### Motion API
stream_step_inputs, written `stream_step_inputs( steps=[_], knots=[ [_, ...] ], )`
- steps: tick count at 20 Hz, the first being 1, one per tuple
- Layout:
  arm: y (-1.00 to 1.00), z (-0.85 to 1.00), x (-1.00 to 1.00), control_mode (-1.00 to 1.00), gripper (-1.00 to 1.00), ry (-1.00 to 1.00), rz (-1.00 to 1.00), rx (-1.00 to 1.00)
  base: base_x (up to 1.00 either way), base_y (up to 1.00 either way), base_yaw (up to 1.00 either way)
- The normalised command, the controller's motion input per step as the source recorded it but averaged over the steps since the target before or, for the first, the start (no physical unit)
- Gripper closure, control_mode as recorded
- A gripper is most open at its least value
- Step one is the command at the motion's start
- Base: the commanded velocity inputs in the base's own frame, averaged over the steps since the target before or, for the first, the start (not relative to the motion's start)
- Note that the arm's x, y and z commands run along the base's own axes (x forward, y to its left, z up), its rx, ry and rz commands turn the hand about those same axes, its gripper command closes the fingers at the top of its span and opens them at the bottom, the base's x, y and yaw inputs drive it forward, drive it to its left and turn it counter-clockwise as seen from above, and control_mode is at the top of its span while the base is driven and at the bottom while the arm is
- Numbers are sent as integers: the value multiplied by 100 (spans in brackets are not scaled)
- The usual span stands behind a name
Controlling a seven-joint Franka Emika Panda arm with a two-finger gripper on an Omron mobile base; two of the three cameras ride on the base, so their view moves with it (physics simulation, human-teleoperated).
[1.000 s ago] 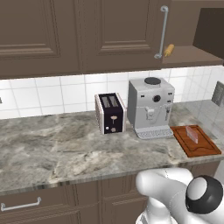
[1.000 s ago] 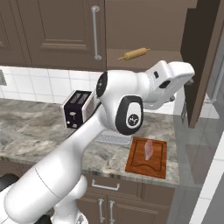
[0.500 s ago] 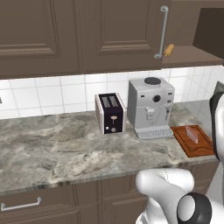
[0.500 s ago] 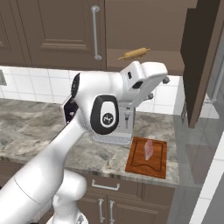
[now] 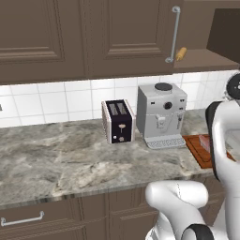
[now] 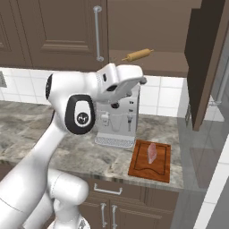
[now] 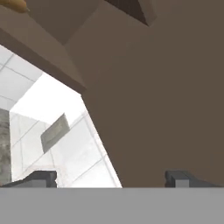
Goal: Open the cabinet, retrieve the rolling pin, and place it next to the meat on the cutting board to prepare for tenderizing.
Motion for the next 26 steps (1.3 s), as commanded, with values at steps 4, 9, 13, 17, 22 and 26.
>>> stream_step_inputs(
  steps=[4,9,13,17,22,26],
  knots=[
    [59,18,0,-100,-100,-19,15,26,0,0,0],
    [51,8,0,-100,-100,-25,25,27,0,0,0],
    [63,0,-4,-100,-100,-22,32,15,0,0,0],
    [71,0,-28,-100,-100,-9,28,8,0,0,0],
    [70,10,-15,-100,-100,-9,23,9,0,0,0],
    [71,48,0,-100,-100,-6,10,13,0,0,0]
  ],
)
